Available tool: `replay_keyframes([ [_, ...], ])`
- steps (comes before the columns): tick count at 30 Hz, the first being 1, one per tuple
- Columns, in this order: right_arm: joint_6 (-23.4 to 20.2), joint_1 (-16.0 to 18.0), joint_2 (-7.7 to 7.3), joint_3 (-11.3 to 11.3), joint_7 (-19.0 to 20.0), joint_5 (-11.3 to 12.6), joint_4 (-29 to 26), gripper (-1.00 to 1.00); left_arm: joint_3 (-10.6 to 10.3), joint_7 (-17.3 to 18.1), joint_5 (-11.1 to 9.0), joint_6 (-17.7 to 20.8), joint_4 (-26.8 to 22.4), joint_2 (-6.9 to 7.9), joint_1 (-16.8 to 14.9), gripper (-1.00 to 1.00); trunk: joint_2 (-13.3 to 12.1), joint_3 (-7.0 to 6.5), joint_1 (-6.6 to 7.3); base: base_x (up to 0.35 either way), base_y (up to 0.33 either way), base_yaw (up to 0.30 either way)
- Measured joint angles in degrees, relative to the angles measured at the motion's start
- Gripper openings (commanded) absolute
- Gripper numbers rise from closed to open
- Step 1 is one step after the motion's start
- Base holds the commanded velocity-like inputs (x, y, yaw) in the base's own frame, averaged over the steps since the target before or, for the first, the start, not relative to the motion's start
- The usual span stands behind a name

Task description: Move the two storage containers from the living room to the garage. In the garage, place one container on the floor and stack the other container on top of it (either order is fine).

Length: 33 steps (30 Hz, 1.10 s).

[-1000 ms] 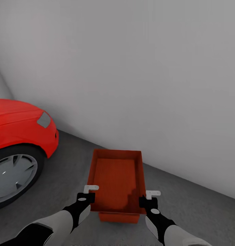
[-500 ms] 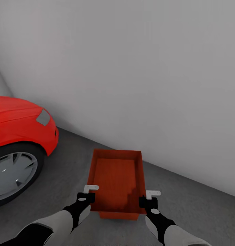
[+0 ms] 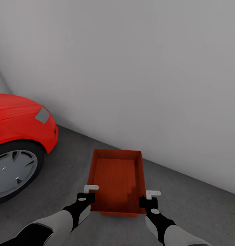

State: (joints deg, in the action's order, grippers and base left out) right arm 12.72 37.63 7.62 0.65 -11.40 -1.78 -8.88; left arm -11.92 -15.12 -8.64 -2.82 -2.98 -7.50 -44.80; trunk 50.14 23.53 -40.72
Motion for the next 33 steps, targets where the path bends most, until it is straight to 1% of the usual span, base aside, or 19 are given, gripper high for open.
replay_keyframes([
  [33,-0.01,0.00,0.00,0.00,0.00,0.00,0.04,-1.00,0.02,0.00,0.01,0.00,0.06,0.00,0.00,-1.00,0.00,2.98,0.00,0.000,0.000,0.000],
])
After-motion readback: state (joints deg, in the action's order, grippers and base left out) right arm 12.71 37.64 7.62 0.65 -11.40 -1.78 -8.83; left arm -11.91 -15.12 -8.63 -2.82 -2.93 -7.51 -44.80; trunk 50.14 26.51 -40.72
